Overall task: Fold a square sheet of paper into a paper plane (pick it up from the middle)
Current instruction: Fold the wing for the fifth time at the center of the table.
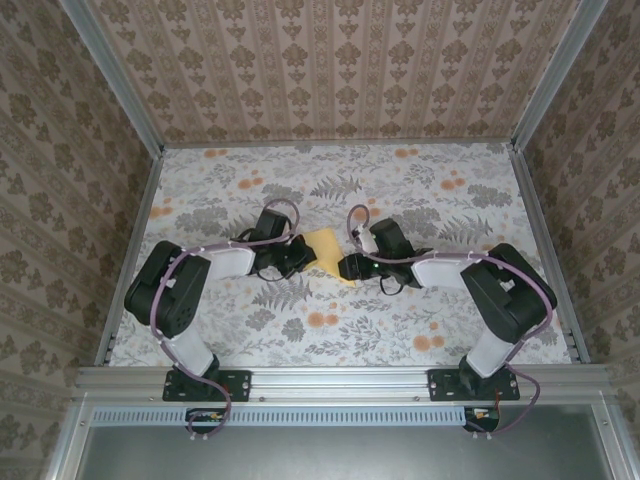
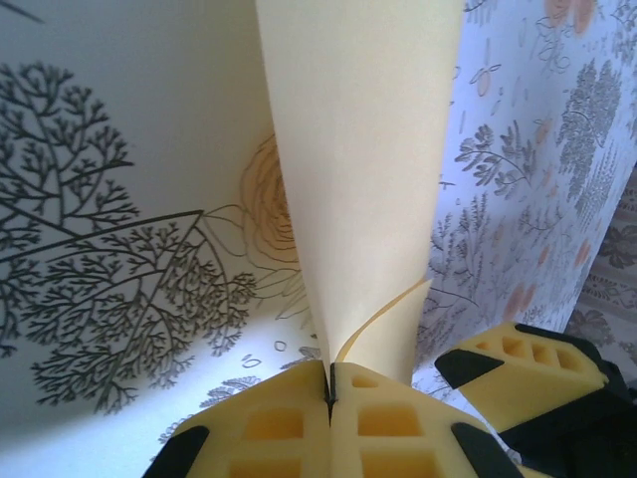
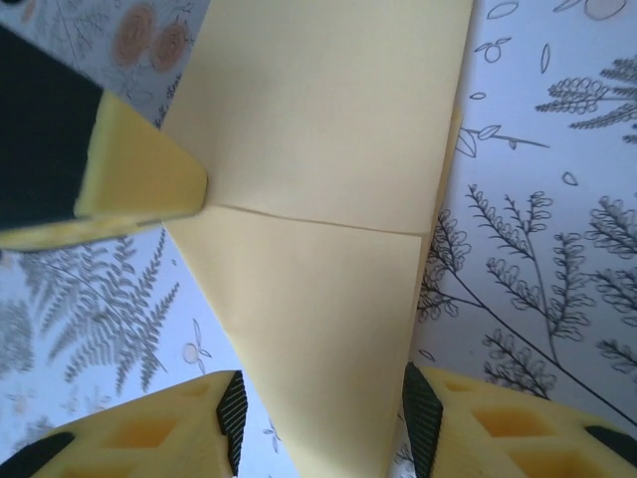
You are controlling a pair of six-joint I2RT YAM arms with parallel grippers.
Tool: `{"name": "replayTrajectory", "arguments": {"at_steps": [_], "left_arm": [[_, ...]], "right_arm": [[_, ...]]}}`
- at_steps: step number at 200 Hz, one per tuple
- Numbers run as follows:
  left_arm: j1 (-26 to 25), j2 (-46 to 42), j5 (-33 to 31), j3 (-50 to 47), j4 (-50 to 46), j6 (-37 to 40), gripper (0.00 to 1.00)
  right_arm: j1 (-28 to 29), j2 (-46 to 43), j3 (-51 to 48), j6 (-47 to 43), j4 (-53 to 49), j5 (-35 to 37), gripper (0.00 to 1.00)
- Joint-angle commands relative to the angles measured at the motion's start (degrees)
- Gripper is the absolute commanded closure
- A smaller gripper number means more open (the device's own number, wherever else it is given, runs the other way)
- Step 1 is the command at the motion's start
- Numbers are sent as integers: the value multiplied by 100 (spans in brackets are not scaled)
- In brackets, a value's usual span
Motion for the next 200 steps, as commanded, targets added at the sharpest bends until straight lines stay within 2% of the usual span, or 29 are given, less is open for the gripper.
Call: {"name": "replayTrajectory", "arguments": {"at_steps": [1, 40, 68, 135, 168, 200], "left_arm": [[-50, -206, 59, 232, -307, -22, 100], [-77, -215, 95, 368, -413, -79, 100], [-86, -236, 81, 422, -505, -88, 100], [-103, -231, 82, 526, -619, -82, 100], [-103, -240, 87, 527, -654, -77, 100], [-103, -231, 87, 524, -664, -82, 100]], "right_arm": [[217, -391, -207, -802, 210, 796, 50], [554, -409, -57, -1403, 96, 1231, 48], [877, -309, -71, -2021, 452, 1466, 46], [1283, 249, 271, -2735, 583, 2056, 41], [1292, 526, 332, -2816, 765, 2473, 46], [1289, 721, 409, -2907, 790, 2494, 53]]}}
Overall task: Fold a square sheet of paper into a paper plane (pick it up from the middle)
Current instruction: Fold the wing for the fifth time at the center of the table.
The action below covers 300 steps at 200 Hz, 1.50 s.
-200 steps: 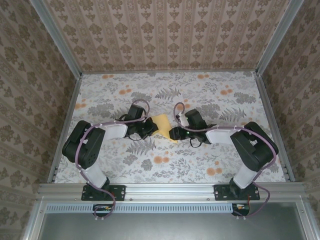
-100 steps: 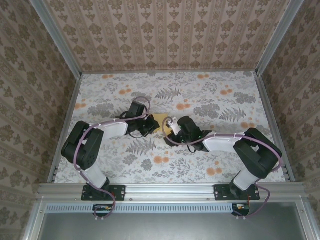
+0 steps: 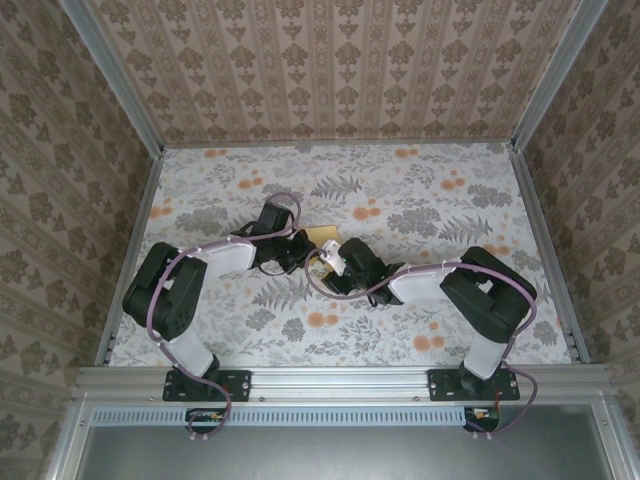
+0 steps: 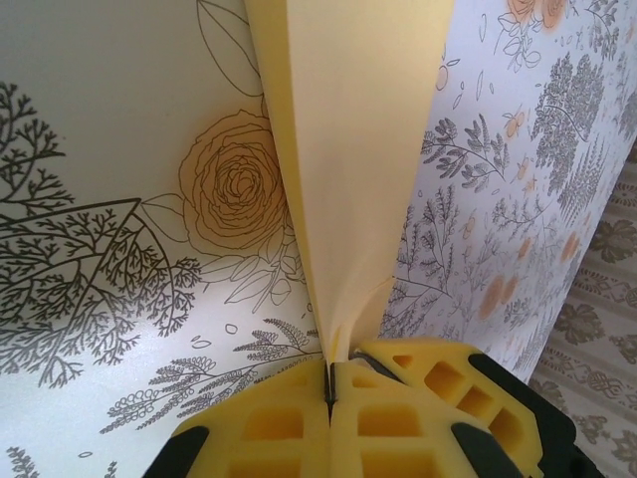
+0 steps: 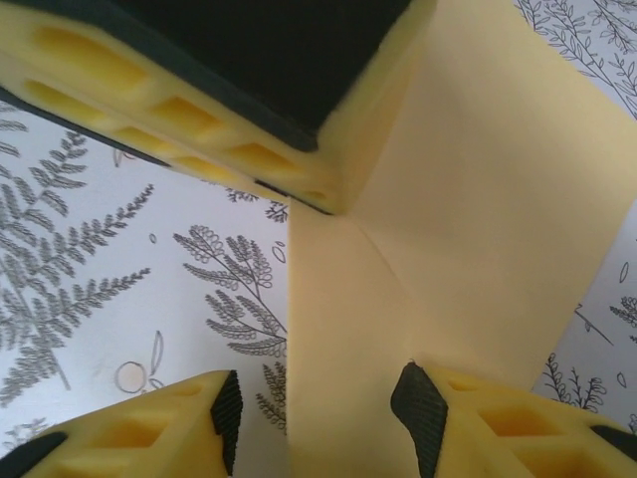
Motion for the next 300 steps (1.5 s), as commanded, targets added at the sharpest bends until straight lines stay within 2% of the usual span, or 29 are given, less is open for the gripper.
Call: {"name": "replayTrajectory", "arguments": {"at_steps": [1, 52, 77, 98, 115, 150, 195, 254, 300], "left_arm": [[-33, -158, 84, 145, -109, -69, 100], [-24, -167, 83, 128, -134, -78, 98], [0, -193, 84, 125, -149, -75, 97], [50, -256, 75, 94, -170, -67, 92], [122, -347, 67, 69, -223, -35, 85], [466, -746, 6, -120, -339, 84, 60], [1042, -1499, -174, -557, -446, 294, 44], [1048, -1726, -32, -1221, 285, 284, 42], [843, -1565, 75, -1436, 720, 298, 48]], "right_arm": [[19, 197, 183, -191, 162, 269, 53], [16, 290, 203, -279, 225, 247, 62], [17, 308, 212, -306, 203, 248, 75], [15, 251, 211, -294, 191, 198, 81], [19, 219, 209, -278, 161, 109, 85], [-66, 150, 262, 81, 10, -316, 94], [-278, 98, 398, 872, -242, -1277, 100], [-503, 319, 658, 1860, -407, -2253, 100], [-699, 561, 721, 2609, -178, -2905, 100]]}}
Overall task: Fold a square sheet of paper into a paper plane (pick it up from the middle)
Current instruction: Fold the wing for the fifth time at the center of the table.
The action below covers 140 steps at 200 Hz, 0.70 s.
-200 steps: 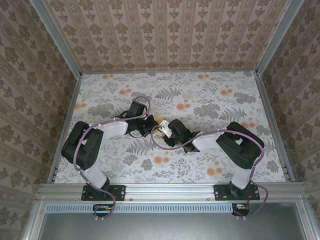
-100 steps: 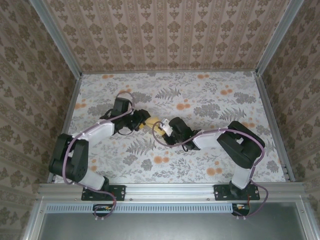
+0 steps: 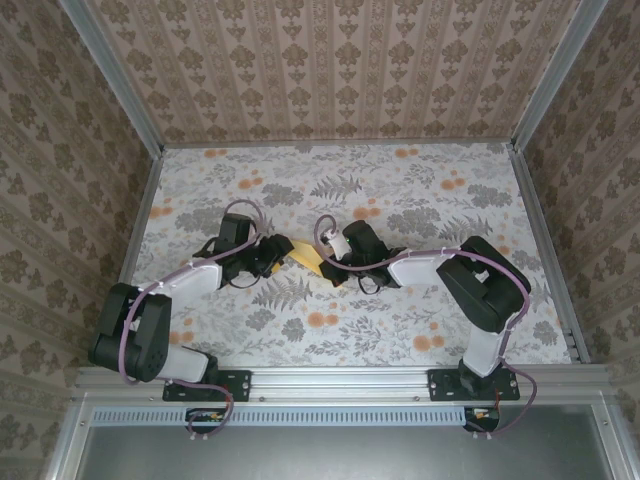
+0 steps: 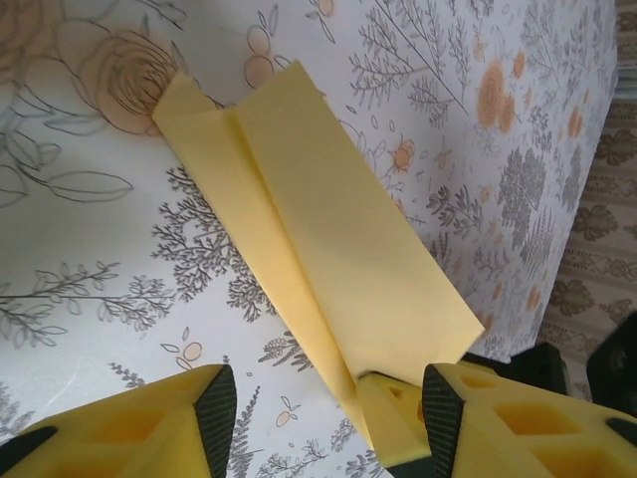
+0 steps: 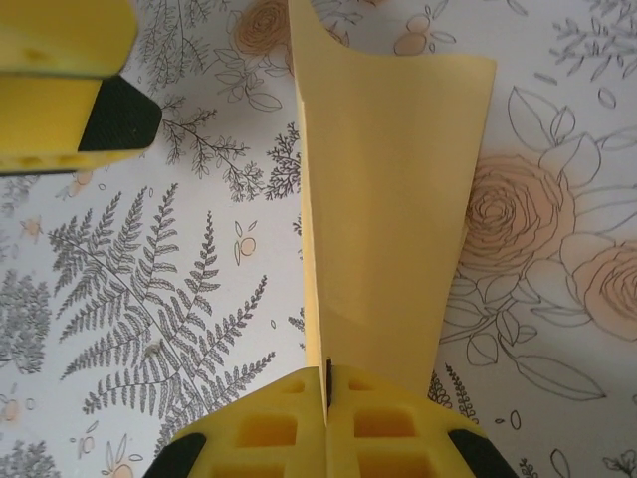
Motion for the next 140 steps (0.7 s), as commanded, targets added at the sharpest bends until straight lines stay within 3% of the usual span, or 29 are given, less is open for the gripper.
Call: {"name": "replayTrajectory", "arguments": {"at_steps": [1, 47, 140], "left_arm": [[-128, 83, 158, -50, 422, 122, 48], [-330, 376, 213, -113, 749, 62, 56], [-663, 1024, 393, -102, 1451, -84, 64]], "right_arm": [[-68, 214, 133, 600, 64, -586, 100], [-141, 340, 164, 915, 115, -792, 100], [-297, 637, 181, 1394, 369, -1280, 100]]}}
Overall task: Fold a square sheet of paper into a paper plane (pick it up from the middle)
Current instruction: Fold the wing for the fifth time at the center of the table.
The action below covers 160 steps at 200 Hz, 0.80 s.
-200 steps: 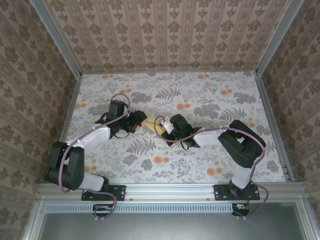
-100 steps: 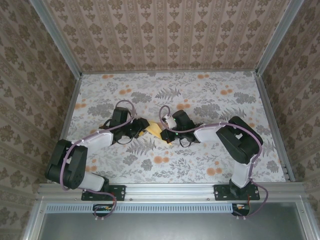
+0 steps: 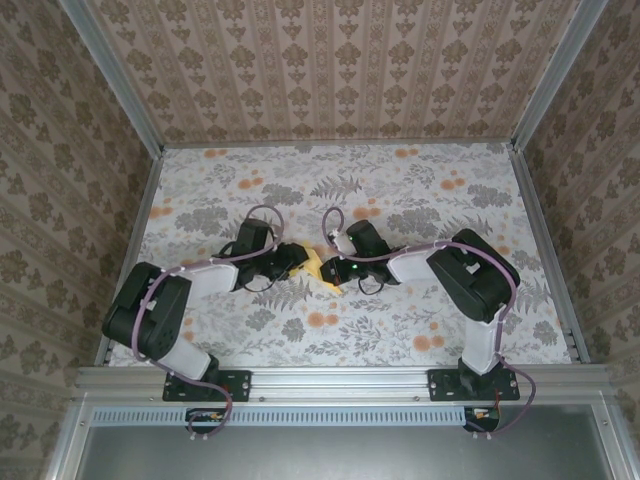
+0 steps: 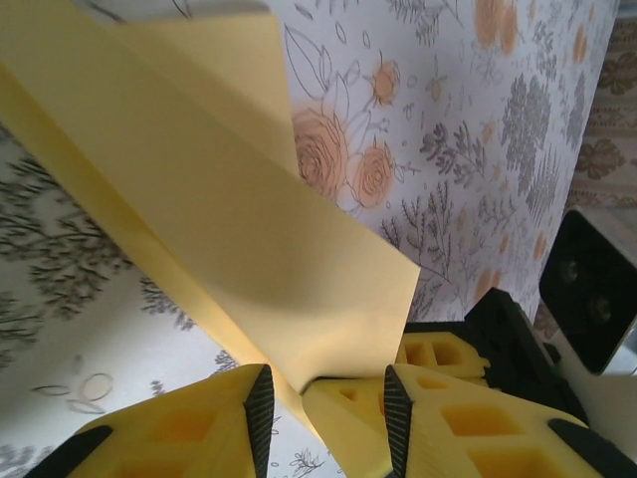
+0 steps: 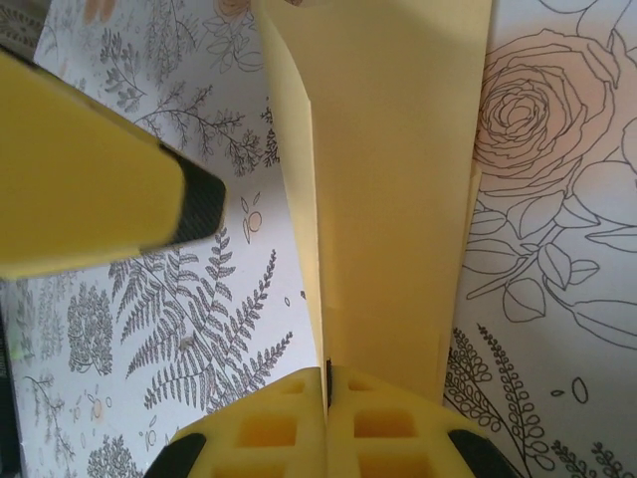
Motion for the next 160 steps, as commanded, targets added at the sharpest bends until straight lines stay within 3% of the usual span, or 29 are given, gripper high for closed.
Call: {"name": "replayTrajectory", "arguments": {"at_steps": [1, 160], "left_arm": [[-66, 184, 161, -2, 350, -58, 64], [-172, 869, 162, 300, 479, 95, 78]], "right_arm": [[-35, 172, 157, 215, 146, -278, 100], [-41, 450, 331, 241, -421, -421, 100]]}}
